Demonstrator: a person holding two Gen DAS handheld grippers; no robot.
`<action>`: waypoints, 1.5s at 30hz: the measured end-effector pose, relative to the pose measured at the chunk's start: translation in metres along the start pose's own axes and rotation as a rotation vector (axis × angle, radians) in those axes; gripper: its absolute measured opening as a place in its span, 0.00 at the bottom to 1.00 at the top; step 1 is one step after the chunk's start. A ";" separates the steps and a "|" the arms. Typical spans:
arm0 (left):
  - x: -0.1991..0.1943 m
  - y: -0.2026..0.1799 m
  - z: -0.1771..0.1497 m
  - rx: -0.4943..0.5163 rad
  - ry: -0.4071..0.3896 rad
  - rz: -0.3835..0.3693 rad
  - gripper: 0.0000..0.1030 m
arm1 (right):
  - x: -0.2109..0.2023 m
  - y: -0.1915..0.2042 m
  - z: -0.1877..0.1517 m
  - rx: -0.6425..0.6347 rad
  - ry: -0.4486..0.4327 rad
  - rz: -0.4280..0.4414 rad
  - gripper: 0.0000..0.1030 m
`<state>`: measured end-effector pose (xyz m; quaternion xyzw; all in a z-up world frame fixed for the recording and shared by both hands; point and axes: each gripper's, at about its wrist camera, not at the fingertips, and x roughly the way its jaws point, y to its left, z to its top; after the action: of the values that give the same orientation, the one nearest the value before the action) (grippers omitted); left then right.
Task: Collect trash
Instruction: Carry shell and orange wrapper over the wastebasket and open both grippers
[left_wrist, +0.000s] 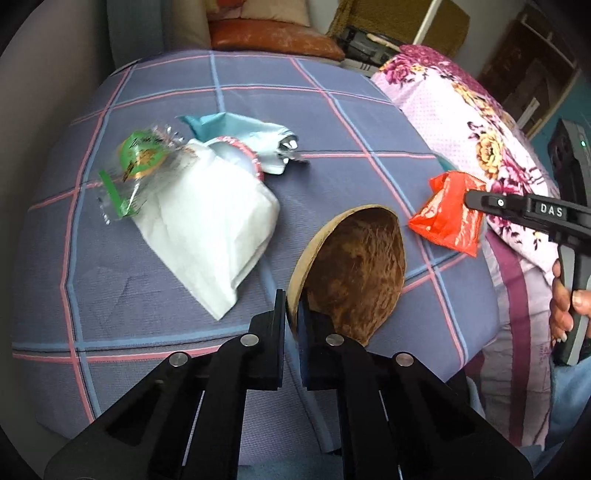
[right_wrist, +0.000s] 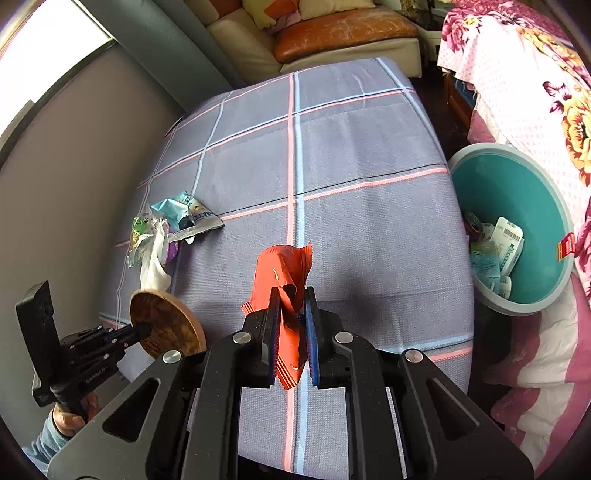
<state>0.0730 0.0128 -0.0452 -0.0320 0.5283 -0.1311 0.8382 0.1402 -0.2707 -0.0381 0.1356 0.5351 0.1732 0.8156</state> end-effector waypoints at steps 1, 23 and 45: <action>0.001 -0.006 0.001 0.019 0.000 0.002 0.06 | -0.001 -0.003 0.000 0.003 -0.002 -0.001 0.12; 0.050 -0.085 0.048 0.193 0.045 0.024 0.06 | -0.054 -0.084 0.009 0.127 -0.132 -0.060 0.12; 0.064 -0.123 0.087 0.183 0.008 -0.018 0.05 | -0.076 -0.157 0.026 0.247 -0.213 -0.118 0.12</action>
<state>0.1544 -0.1300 -0.0395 0.0406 0.5172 -0.1864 0.8343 0.1582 -0.4458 -0.0289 0.2207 0.4697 0.0425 0.8537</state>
